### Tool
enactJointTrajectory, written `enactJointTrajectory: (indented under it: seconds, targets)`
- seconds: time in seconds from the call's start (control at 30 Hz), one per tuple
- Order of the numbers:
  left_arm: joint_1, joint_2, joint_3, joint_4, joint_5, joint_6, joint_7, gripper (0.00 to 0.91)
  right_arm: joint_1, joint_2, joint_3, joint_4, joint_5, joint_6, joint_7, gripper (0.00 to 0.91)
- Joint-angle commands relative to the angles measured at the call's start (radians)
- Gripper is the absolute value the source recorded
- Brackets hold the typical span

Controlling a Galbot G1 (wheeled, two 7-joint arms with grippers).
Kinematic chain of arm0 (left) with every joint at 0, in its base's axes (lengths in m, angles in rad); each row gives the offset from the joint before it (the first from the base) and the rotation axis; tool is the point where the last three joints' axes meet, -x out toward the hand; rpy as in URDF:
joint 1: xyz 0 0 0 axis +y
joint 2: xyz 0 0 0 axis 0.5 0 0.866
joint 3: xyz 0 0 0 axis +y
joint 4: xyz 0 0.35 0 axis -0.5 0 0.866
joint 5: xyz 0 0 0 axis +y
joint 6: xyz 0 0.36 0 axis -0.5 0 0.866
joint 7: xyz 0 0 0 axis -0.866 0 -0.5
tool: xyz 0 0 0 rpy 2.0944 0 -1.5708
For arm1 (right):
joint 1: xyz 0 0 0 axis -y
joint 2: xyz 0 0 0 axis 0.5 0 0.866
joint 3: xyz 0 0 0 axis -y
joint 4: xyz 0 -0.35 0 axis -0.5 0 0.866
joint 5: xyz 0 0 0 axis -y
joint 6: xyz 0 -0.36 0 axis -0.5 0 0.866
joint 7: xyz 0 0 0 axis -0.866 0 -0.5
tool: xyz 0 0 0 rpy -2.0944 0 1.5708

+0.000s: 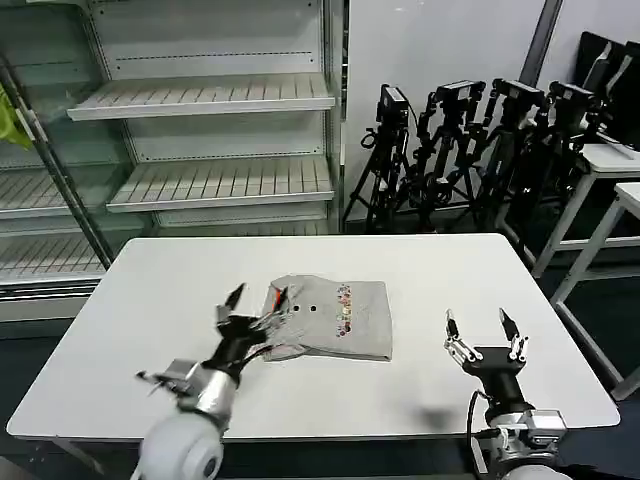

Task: Fold and organize the clothes.

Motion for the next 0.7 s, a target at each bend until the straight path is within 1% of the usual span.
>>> enactJointTrajectory:
  seconds: [0.03,0.17,0.23,0.5,0.7]
  targets:
    - [0.318,-0.039,-0.195,-0.158,0.193,-0.104,0.042,0.907,0.018,0.022,-0.044,-0.028,-0.061,0.026,0.013,0.907]
    - [0.333,-0.057,-0.171,-0.165,0.223,-0.104,0.059,0.907,-0.007,0.02,-0.048,-0.003,-0.103,0.017,0.008,0.907]
    - [0.336,-0.063,-0.166,-0.167,0.23,-0.103,0.063,0.907,-0.011,0.024,-0.048,-0.004,-0.13,0.029,-0.002,0.907]
    - [0.339,-0.068,-0.158,-0.178,0.231,-0.092,0.073,0.907,-0.013,0.031,-0.043,-0.011,-0.157,0.024,0.022,0.907]
    - [0.343,-0.071,-0.156,-0.18,0.232,-0.089,0.074,0.907,-0.013,0.033,-0.049,-0.008,-0.161,0.022,0.02,0.907]
